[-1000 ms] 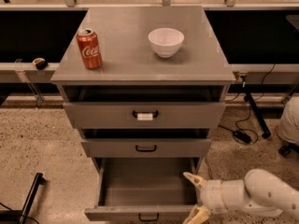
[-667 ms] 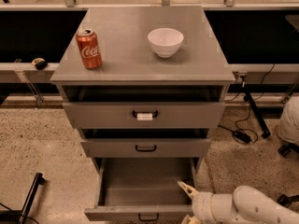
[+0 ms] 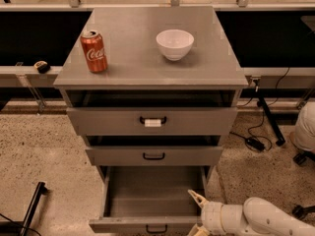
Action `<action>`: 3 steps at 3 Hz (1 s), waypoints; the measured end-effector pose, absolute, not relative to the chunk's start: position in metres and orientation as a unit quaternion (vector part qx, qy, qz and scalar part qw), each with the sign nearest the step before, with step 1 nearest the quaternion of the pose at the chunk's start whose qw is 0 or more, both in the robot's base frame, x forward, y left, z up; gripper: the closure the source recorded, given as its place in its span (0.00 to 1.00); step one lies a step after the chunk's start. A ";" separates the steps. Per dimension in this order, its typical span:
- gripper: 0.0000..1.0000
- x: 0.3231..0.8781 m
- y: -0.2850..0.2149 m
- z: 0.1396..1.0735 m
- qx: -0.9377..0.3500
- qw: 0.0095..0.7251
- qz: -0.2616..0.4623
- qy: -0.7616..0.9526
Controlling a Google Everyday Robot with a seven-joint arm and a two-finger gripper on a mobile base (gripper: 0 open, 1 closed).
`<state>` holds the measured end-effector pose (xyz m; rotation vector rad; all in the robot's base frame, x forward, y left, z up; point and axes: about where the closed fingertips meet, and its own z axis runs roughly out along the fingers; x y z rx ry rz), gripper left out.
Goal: Close bottom drawer
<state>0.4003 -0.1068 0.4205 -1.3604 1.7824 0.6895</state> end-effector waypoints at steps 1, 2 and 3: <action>0.00 0.415 -0.115 0.384 -0.528 0.381 0.262 0.713; 0.00 0.424 -0.120 0.310 -0.536 0.357 0.231 0.729; 0.00 0.438 -0.130 0.243 -0.560 0.329 0.173 0.740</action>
Offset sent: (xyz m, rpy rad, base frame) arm 0.0674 -0.0483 -0.2222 -0.3272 -0.0465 -0.1888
